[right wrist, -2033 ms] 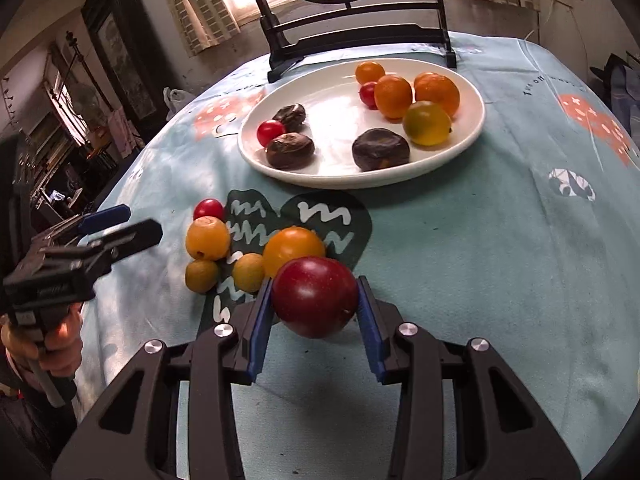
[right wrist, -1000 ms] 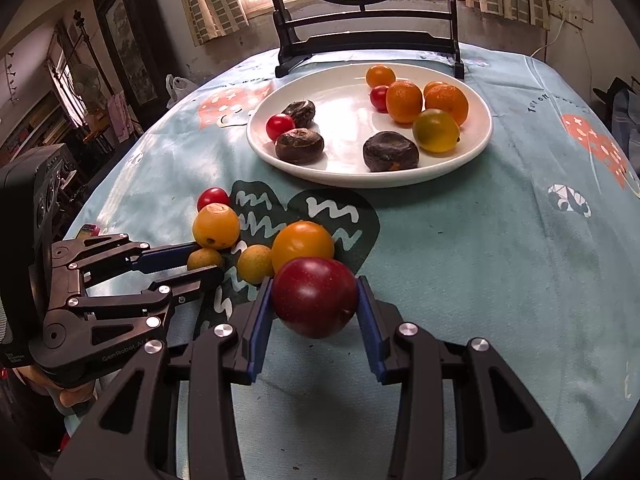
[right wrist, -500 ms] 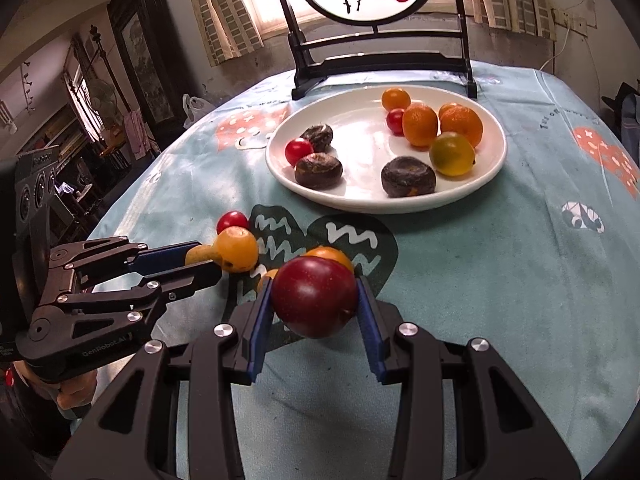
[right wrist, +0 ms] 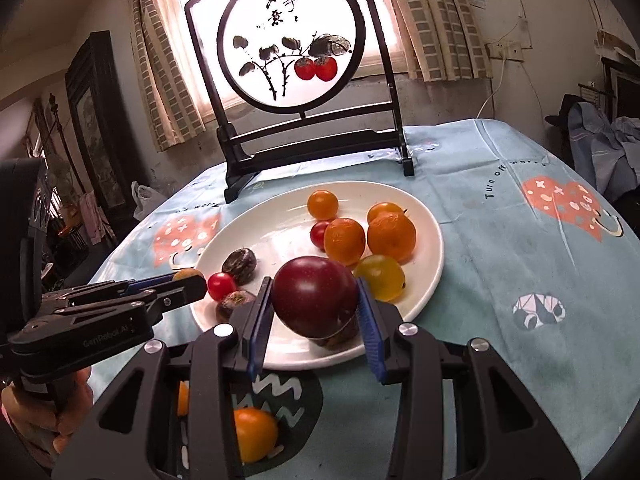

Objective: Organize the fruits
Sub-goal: 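Carry both tomatoes onto the white plate and open both tools, then grasp an orange tomato with the right tool while the left grasps another orange tomato, then carry both orange tomatoes onto the white plate and open both tools, then grasp a small yellow fruit with the right tool while the left grasps a red tomato, then carry both fruits onto the white plate and open both tools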

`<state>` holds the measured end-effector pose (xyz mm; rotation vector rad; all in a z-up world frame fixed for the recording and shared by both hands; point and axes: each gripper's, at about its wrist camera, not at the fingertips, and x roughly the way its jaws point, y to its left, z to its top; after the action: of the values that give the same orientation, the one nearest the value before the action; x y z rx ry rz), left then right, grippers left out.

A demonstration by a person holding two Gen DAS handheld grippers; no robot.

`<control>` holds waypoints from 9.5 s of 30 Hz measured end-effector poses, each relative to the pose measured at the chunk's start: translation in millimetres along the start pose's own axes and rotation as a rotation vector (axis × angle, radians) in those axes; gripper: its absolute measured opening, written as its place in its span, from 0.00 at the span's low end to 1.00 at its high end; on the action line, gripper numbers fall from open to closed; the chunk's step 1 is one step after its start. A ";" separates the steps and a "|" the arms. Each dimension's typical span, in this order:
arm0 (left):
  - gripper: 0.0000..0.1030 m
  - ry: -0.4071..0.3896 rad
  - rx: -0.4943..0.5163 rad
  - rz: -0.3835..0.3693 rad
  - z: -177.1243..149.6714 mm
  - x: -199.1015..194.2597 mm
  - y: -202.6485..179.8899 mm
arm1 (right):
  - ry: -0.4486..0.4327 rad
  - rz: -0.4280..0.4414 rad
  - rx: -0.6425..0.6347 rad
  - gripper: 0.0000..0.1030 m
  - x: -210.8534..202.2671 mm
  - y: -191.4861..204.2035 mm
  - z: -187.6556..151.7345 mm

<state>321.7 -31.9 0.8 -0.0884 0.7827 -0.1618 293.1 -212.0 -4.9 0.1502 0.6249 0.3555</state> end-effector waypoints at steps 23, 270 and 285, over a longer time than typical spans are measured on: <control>0.97 -0.054 -0.114 0.188 -35.4 -51.1 48.1 | 0.107 0.128 -0.005 0.58 -22.0 19.7 -18.4; 0.27 -0.012 0.027 0.019 -3.0 -18.8 -3.2 | 0.030 0.124 -0.017 0.28 -36.3 38.6 3.4; 0.74 -0.016 -0.031 0.108 58.3 29.3 7.4 | 0.025 0.075 0.012 0.28 14.4 2.1 49.6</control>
<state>384.2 -28.7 20.7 -0.0769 0.7720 -0.0464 332.9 -206.3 27.6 0.1813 0.6475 0.4263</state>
